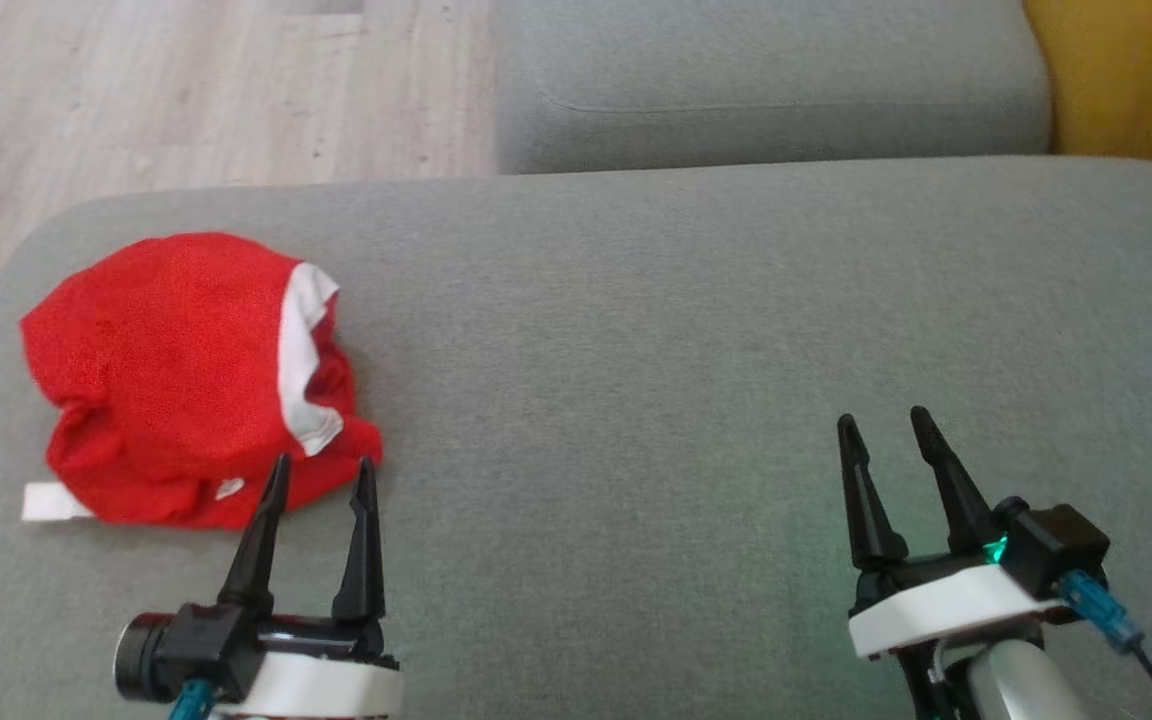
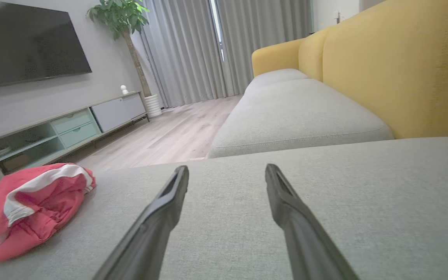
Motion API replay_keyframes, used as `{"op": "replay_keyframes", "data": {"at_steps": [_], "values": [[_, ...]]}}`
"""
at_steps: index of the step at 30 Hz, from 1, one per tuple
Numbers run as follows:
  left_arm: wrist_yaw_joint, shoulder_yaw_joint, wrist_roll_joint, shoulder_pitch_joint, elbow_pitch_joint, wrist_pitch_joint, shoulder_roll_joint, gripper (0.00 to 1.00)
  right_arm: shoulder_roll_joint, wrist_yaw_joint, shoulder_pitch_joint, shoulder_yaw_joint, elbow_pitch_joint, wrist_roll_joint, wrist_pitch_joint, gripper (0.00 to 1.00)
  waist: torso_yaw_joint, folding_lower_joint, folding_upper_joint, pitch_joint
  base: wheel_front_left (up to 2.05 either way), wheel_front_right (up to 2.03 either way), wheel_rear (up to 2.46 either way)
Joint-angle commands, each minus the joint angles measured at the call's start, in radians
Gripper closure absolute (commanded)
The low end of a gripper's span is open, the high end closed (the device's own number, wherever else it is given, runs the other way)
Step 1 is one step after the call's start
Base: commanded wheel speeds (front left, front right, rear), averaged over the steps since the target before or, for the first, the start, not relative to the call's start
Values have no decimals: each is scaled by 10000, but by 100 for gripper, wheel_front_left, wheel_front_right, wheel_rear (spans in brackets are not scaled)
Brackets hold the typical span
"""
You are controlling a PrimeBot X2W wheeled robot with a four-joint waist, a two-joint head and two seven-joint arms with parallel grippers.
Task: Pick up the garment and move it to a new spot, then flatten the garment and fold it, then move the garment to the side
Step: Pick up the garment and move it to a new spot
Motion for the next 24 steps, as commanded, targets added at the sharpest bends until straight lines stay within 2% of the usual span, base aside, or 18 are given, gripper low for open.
{"op": "replay_keyframes", "data": {"at_steps": [1,24], "values": [[77,413,56,-235,-306,-95,-23,0,-70,77,-342,287,-355,26,-111,0,254,0,0,-105,0,0,0],[56,1114,392,238,-213,-95,-24,0,-70,77,79,1287,-357,538,-111,0,2463,0,0,-560,0,0,0]]}}
